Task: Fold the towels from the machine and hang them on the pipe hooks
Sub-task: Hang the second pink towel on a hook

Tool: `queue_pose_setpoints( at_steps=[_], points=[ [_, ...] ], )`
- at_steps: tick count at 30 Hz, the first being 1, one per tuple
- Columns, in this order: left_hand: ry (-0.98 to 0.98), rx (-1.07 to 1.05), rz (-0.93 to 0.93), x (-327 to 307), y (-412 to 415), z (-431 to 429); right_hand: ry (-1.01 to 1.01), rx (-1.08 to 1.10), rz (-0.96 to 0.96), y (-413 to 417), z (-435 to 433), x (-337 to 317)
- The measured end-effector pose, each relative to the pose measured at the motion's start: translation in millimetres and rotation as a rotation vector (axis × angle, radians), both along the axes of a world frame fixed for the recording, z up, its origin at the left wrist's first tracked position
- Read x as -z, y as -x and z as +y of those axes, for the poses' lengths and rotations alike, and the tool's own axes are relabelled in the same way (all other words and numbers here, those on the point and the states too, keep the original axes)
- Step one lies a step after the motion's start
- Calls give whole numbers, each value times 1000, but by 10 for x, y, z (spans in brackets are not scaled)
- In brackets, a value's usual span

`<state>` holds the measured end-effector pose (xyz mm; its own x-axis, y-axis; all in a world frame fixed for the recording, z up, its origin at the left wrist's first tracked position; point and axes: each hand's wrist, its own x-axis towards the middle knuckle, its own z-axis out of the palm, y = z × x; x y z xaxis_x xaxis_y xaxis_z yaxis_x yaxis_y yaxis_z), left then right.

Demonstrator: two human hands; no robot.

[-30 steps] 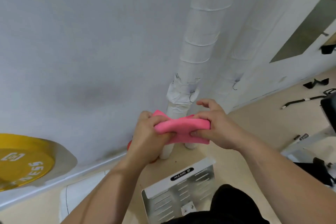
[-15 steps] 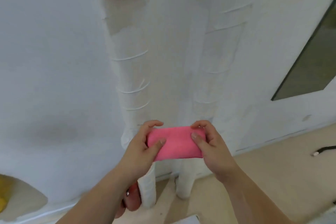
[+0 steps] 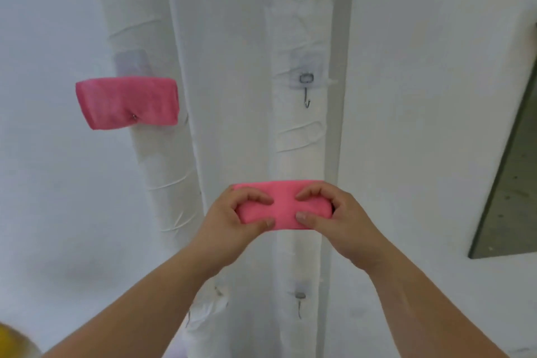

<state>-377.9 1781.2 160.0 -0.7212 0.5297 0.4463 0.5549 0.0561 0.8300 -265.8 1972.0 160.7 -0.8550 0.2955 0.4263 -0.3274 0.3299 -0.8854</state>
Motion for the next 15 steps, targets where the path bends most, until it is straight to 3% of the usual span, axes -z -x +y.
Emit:
queue_pose_setpoints(
  at_steps=[8, 15],
  points=[
    [-195, -42, 209, -1388, 163, 718, -140, 96, 320, 330, 625, -1376],
    [-153, -94, 249, -1678, 482, 1030, -318, 217, 313, 696, 928, -1667]
  ],
)
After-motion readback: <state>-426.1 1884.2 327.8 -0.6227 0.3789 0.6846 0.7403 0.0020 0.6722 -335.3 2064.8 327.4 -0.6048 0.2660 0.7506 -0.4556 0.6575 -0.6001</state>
